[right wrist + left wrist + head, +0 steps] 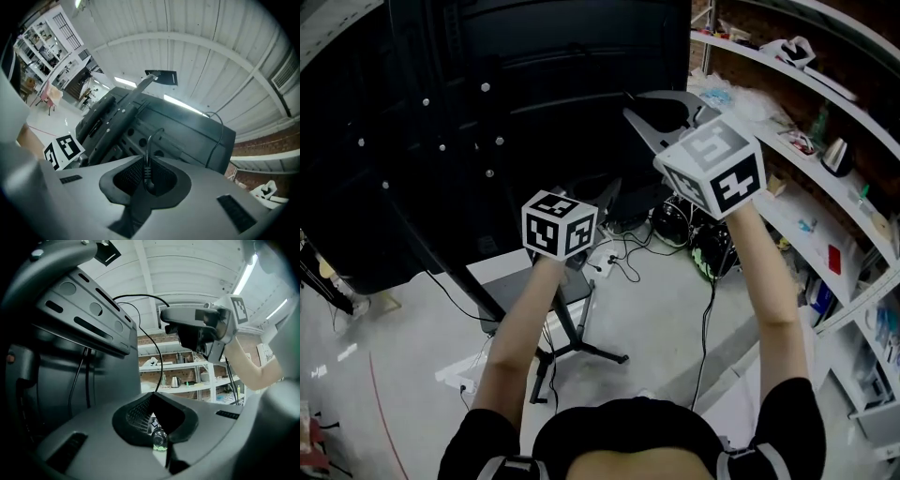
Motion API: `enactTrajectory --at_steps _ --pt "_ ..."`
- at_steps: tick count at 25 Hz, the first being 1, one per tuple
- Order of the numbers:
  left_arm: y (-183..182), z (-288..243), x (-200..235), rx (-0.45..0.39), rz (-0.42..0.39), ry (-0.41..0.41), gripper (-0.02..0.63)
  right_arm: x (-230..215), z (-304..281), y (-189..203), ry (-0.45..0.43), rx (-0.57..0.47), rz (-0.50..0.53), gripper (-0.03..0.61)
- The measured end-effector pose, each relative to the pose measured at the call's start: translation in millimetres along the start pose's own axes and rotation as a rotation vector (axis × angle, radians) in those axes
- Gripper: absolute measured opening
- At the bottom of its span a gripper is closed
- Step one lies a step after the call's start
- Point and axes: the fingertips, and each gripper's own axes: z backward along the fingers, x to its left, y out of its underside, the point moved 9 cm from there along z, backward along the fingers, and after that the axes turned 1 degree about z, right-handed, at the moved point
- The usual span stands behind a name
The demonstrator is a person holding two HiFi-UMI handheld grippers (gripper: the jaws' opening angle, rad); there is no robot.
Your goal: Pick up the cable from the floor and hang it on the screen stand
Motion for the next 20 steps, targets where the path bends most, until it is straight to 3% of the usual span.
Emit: enactTrajectory --at_steps 7,13,20 --pt "20 15 -3 0.046 -0.008 -0.008 0.003 48 -14 57 -0.065 -0.019 -0.174 0.06" --pt "44 30 1 0.082 0.016 -0.026 0.003 55 -25 86 0.028 -0.126 -0.333 0.061" --pt "65 38 1 0.096 0.057 -0.04 0.003 60 -28 95 0.114 -0.204 -0.322 0.061"
